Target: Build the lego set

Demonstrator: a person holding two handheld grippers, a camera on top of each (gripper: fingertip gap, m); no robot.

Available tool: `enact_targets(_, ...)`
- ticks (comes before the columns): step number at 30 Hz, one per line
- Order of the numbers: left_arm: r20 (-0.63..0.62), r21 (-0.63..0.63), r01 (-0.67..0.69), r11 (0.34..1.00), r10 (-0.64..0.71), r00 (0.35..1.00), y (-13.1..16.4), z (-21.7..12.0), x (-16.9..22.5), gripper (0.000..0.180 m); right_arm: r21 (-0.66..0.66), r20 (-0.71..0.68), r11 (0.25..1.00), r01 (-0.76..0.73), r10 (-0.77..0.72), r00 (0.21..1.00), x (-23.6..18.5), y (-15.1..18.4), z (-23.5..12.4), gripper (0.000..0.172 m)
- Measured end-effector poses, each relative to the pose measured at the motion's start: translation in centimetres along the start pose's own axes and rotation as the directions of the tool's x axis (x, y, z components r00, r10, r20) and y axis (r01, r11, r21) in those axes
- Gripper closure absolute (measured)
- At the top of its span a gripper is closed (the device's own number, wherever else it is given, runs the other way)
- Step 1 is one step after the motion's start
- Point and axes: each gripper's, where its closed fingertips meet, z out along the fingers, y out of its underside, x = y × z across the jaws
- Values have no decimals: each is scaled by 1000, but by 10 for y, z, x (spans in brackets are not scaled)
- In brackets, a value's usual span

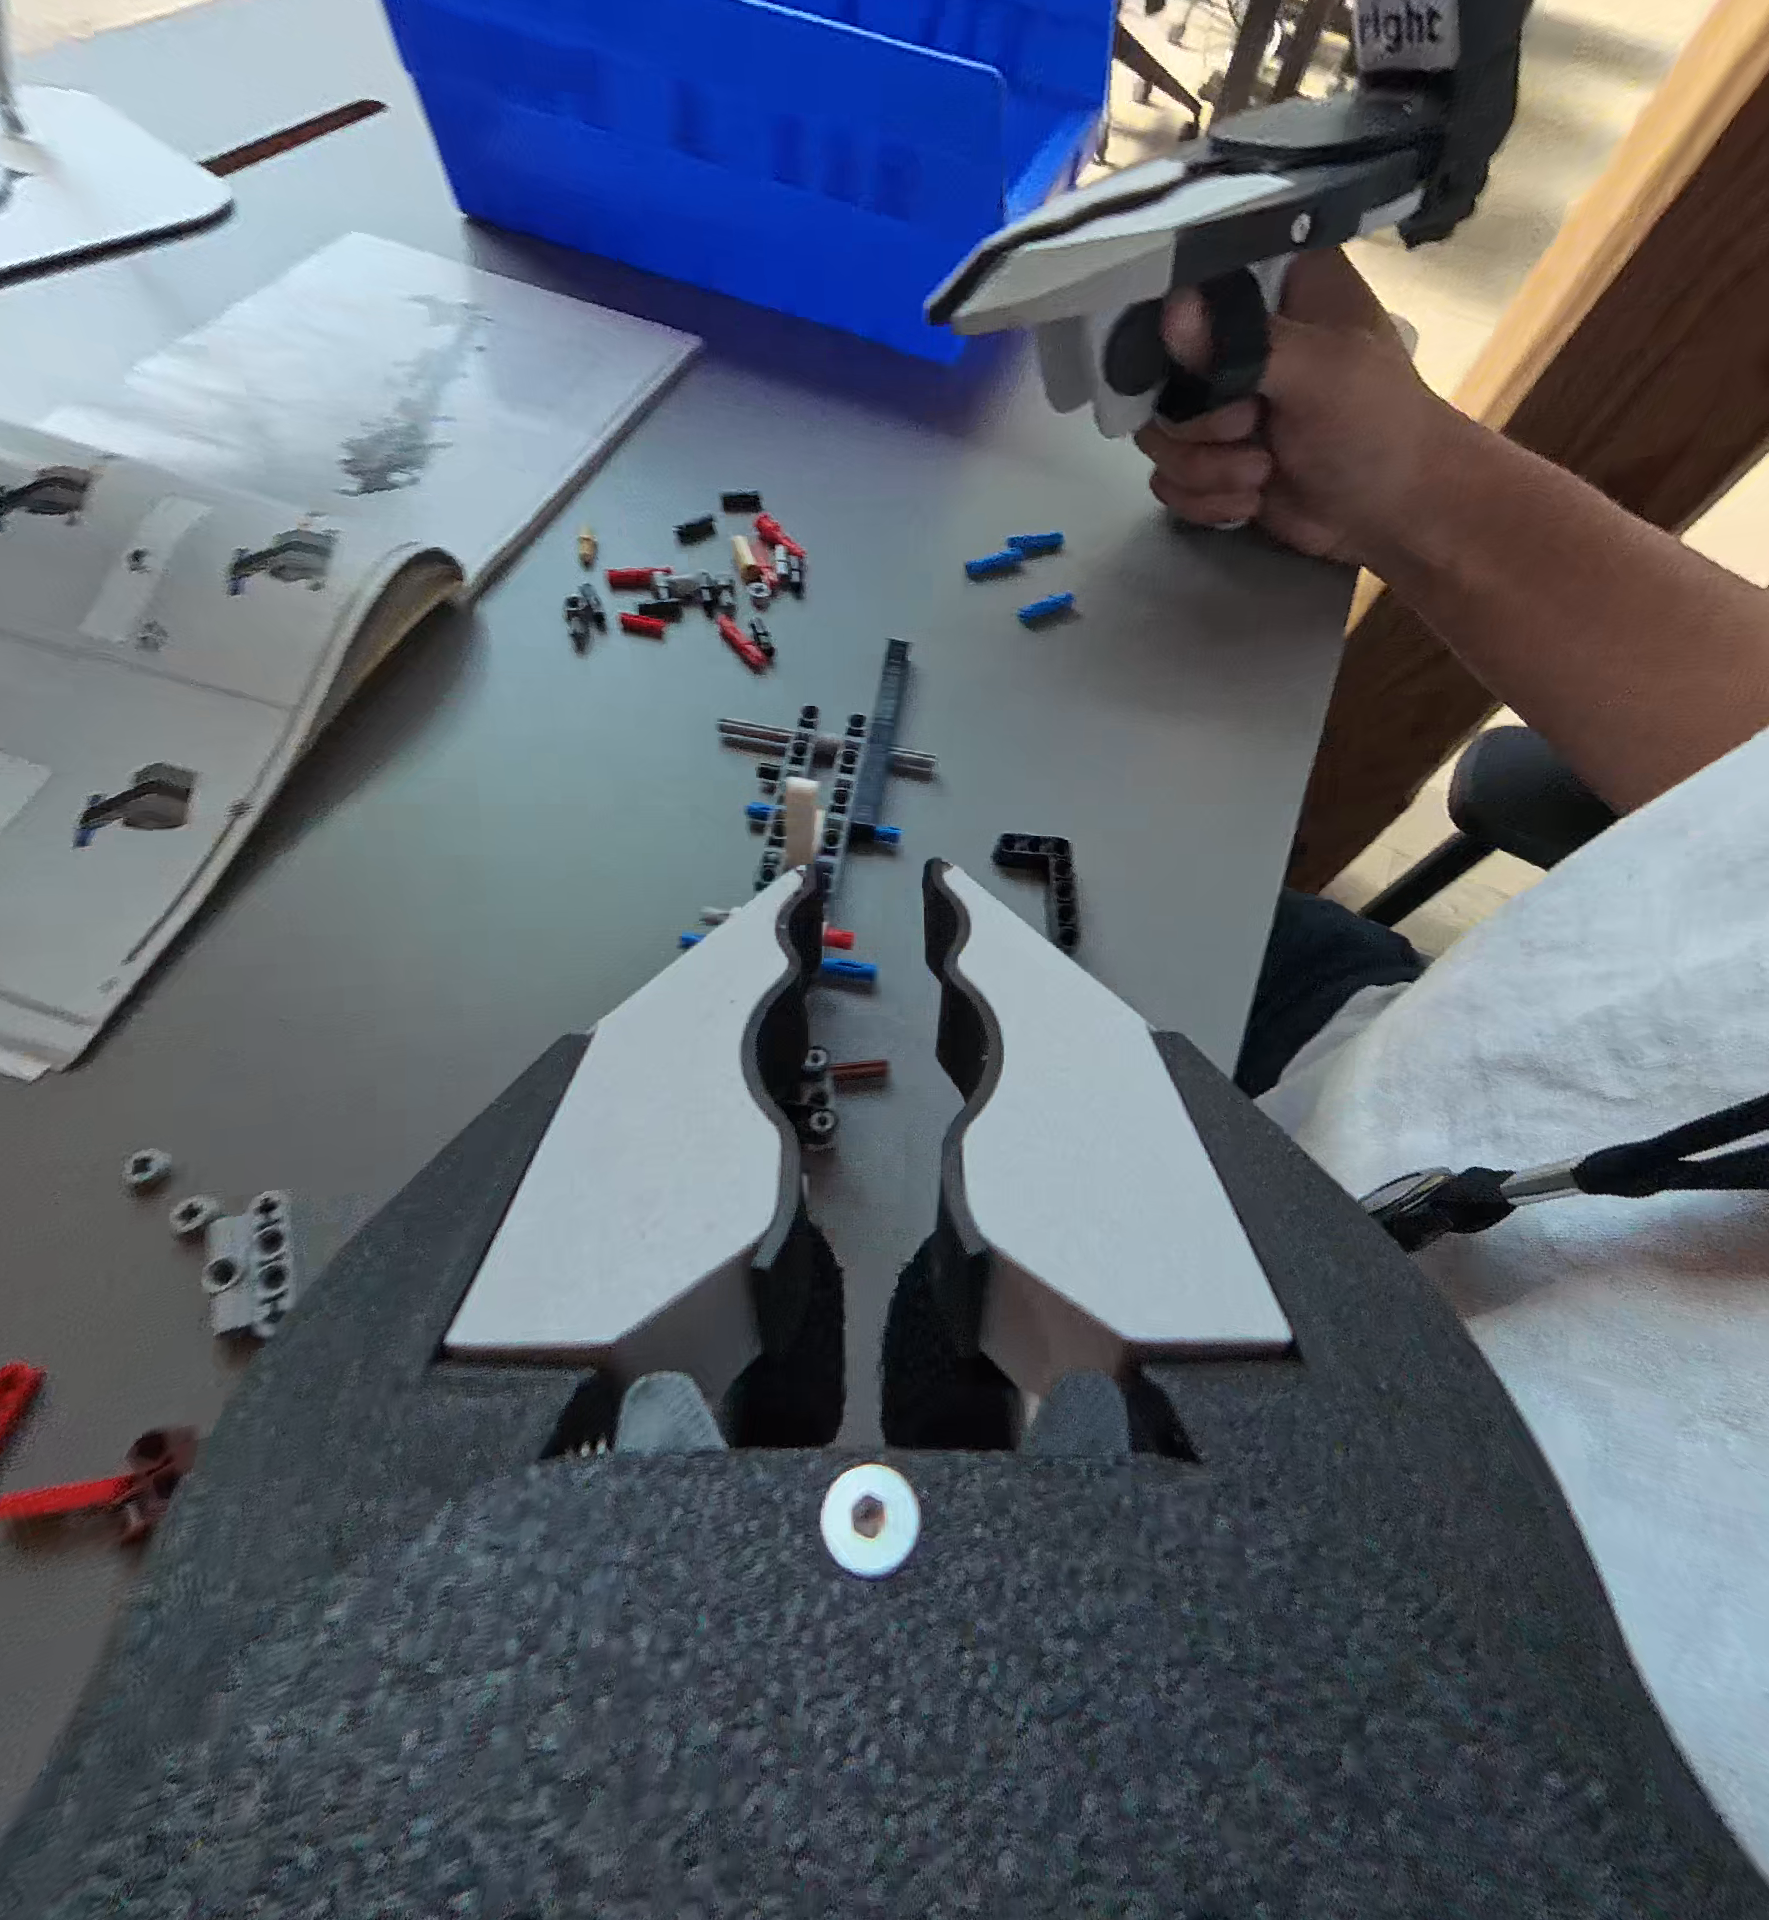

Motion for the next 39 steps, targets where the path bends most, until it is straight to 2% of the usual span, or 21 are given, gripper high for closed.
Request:
enact_targets(4, -110, -92, -61, 994, 51, 993, 16, 34, 51, 157, -4, -10, 999, 37, -37, 999, -10, 3, 0, 157)
enact_targets(9, -91, -165, -30, 986, 15, 996, 39, 69, 69, 157, -50, 145, 999, 9, -2, 989, -69, 14, 0, 157)
enact_targets(13, -39, -199, -28, 980, 21, 999, 45, 76, 68, 161, -113, 256, 993, 34, -4, 967, -106, 29, -2, 157)
enact_targets(19, -35, -256, 14, 967, -23, 999, 54, 76, 63, 171, -155, 340, 988, 15, 39, 940, -136, 50, -7, 155)
enact_targets(23, -77, -274, -53, 960, 33, 996, 55, 75, 61, 174, -175, 338, 983, 62, 1, 941, -145, 62, -12, 146)
enact_targets(25, -169, -299, -47, 953, -5, 986, 53, 70, 67, 174, -189, 330, 975, 121, -53, 943, -145, 65, -12, 142)
enact_targets(28, -372, -276, 109, 955, -210, 904, 22, 54, 80, 175, -184, 318, 945, 271, -203, 926, -144, 62, -10, 136)
enact_targets(32, -578, -336, 299, 893, -447, 683, -23, 30, 79, 175, -89, 350, 916, 391, -339, 873, -155, 42, -1, 132)
enact_targets(35, -633, -405, 337, 850, -527, 567, -34, 23, 76, 175, -14, 402, 938, 346, -311, 861, -167, 27, 3, 132)
enact_targets(37, -675, -447, 345, 825, -565, 475, -39, 18, 80, 175, 4, 398, 936, 352, -324, 858, -166, 26, 7, 132)
enact_targets(39, -694, -470, 357, 807, -588, 415, -41, 17, 84, 175, 25, 399, 934, 356, -336, 853, -167, 28, 9, 133)
